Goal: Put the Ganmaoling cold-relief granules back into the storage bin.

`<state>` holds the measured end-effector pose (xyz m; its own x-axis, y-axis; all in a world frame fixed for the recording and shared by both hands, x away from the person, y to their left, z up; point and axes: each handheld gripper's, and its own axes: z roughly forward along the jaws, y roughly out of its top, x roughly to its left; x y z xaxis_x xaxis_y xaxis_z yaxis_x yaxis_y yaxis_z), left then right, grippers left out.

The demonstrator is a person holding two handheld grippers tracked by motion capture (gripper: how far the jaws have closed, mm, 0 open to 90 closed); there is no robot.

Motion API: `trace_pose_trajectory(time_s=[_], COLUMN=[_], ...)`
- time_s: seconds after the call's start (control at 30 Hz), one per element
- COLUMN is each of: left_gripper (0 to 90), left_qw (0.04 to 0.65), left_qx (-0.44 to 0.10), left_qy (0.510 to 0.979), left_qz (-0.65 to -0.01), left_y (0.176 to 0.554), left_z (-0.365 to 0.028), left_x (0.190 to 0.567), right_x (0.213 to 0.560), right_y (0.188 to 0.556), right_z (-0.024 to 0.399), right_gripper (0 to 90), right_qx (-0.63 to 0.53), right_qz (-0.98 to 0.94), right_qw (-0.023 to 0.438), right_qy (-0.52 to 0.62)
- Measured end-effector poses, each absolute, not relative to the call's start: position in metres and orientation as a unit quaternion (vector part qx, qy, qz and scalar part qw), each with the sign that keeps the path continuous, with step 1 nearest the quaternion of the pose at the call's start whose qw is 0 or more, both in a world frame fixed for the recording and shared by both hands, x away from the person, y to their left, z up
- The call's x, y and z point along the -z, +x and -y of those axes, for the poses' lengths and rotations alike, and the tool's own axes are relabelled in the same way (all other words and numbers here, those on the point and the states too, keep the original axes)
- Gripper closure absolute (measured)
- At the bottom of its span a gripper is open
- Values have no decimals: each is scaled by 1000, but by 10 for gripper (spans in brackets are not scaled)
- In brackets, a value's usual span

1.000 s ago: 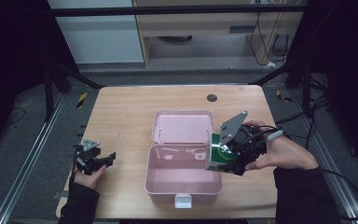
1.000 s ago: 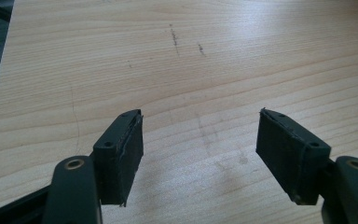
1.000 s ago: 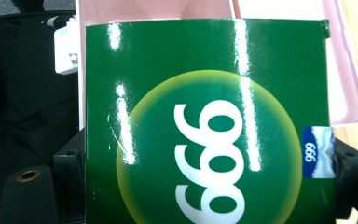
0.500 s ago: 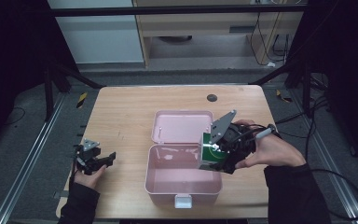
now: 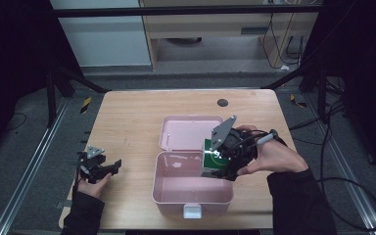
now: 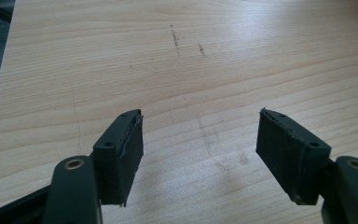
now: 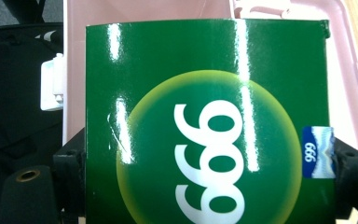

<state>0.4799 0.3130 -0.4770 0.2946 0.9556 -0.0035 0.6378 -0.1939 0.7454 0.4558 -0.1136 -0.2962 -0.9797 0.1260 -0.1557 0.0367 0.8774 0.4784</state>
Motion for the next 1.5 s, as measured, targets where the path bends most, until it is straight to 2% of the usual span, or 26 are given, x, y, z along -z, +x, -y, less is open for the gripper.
trace_pose_trajectory(time_s=[0.9,1.5], left_gripper=[310,310], left_qw=[332,330], left_qx=[-242,-242], left_qy=[732,733], left_qz=[-544,-544], left_y=[479,479], left_z=[-314,-314], left_x=[476,477], right_x=[321,348], right_y=[457,459], right_z=[94,97], right_gripper=[158,158], right_qx=[-212,-210], right_qz=[-974,-976], right_qw=[79,62], right_qy=[21,21])
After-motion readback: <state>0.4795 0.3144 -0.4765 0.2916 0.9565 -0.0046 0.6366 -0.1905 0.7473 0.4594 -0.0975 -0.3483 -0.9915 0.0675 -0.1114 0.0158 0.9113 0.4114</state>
